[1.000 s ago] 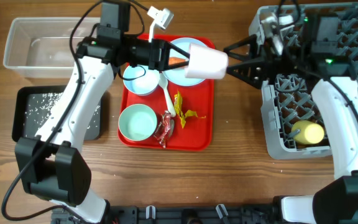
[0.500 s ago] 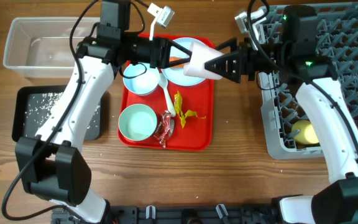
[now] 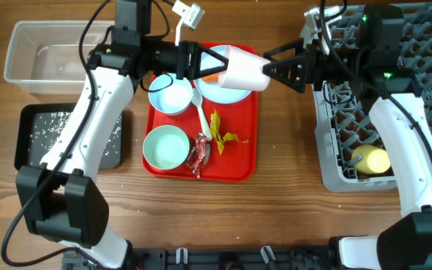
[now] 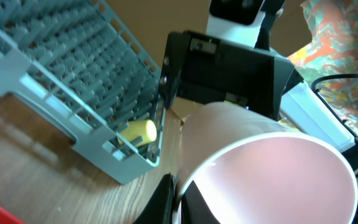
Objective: Sort waste into correct bins and load items into the dishwasher rack
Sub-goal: 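Hand the pink cup from the left gripper to the right gripper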
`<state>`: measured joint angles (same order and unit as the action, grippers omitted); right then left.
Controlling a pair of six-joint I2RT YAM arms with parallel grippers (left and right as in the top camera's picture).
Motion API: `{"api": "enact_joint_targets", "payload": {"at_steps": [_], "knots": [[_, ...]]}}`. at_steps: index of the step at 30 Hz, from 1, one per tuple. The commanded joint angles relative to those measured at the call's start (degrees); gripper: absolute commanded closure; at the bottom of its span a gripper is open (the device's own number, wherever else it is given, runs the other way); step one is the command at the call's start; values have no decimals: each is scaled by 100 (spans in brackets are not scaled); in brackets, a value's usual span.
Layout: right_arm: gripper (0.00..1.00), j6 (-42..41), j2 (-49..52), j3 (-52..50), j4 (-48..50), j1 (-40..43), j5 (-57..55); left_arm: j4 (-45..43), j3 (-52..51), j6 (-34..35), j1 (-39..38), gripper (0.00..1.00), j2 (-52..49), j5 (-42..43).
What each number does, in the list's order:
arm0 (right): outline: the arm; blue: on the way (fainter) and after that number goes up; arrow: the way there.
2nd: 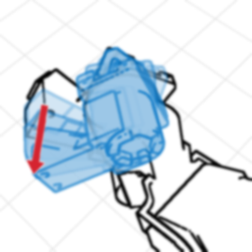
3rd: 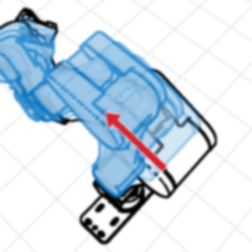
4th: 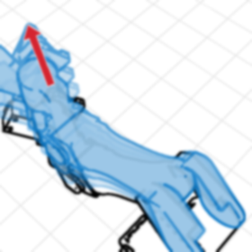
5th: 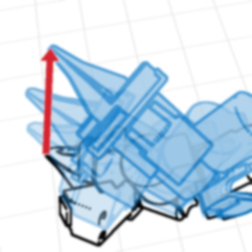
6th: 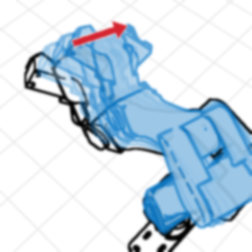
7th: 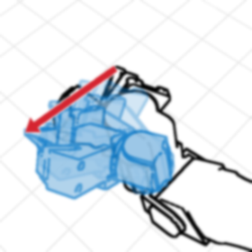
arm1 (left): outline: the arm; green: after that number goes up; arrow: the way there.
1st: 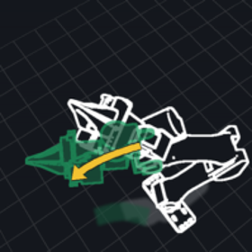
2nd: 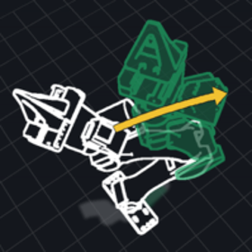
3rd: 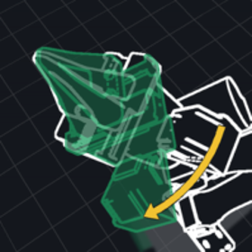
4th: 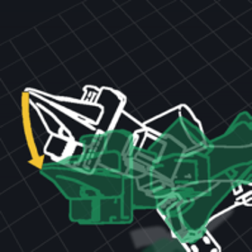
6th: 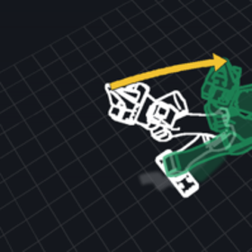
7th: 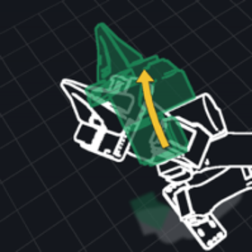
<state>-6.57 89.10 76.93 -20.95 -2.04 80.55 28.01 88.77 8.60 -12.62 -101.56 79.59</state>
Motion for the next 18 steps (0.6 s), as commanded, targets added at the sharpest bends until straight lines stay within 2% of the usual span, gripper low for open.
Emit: {"api": "enact_joint_targets", "payload": {"at_steps": [1, 8, 12, 15, 16, 18], "knots": [[24, -90, 166, -72, -13, -4, 50, -568, 83, 610, 20, 96, 94, 334], [24, -144, 179, -72, 212, -103, 221, -901, 81, 734, 9, 96, 94, 282], [24, -509, 179, -72, 605, -59, 254, -743, 81, 726, -63, 96, 94, 284], [24, -1220, 177, -72, 1438, 308, 555, -721, 81, 728, -136, 96, 94, 284], [20, -1460, 177, -72, 1698, 564, 732, -728, 81, 730, -138, 96, 94, 282], [18, -1451, 179, -72, 1668, 787, 916, -817, 81, 737, -136, 96, 94, 280]]}}
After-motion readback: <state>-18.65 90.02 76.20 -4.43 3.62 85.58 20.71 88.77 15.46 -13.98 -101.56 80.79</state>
